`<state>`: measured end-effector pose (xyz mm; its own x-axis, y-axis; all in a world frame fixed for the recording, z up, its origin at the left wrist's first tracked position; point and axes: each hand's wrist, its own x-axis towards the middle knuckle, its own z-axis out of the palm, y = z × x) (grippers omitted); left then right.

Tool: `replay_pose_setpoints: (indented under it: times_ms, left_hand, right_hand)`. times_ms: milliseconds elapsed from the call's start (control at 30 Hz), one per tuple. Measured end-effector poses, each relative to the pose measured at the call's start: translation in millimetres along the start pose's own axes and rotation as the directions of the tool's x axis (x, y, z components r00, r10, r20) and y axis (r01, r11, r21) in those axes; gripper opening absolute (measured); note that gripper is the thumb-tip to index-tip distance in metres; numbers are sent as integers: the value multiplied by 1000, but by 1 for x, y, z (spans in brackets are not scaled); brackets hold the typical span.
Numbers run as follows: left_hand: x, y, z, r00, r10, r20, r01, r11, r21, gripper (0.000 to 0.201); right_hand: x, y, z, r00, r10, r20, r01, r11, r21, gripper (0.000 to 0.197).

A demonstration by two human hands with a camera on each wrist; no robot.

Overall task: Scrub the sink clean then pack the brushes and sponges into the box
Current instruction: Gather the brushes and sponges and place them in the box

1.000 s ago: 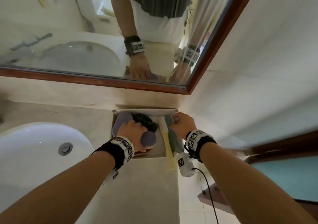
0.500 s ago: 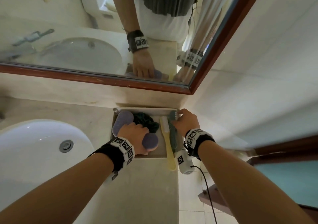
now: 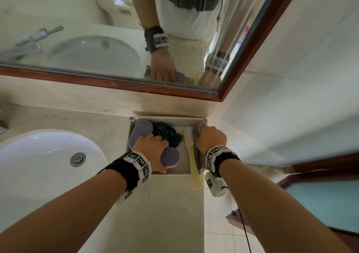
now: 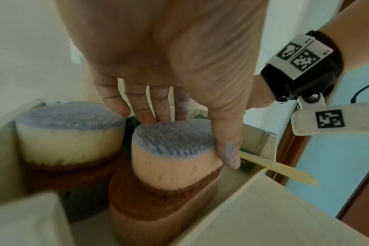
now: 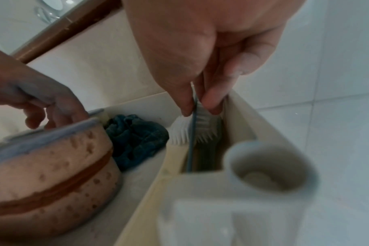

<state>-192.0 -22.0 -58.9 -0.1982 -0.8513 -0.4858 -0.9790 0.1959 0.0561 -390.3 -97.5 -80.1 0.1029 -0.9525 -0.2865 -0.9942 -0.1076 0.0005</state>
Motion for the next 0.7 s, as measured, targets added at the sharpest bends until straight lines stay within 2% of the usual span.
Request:
replay_pose_setpoints:
  times_ms: [100, 200, 267, 567, 700]
  left_hand:
    - [-1, 1, -2, 1000, 1, 25, -2, 999, 36, 78]
    - [-1, 4, -2, 999, 1, 48, -4, 998, 60, 78]
    - [-2, 5, -3, 999, 3, 51, -7, 997, 76, 77]
    - [-8, 6, -5, 996, -13, 93, 1, 992, 130, 84]
    - [-12, 8, -5, 994, -62, 87, 51, 991, 122, 78]
  right_hand:
    - [-3, 3, -2, 1000, 11, -1, -11, 999, 46, 15]
    - [-6, 9, -6, 997, 76, 6, -77, 992, 96, 14]
    - [-8, 12, -8, 997, 74, 13, -75, 992, 99, 11]
    - [-28, 20, -20, 998, 15, 64, -26, 984, 178, 15]
    - [-38, 21, -24, 998, -29, 52, 18, 979, 205, 18]
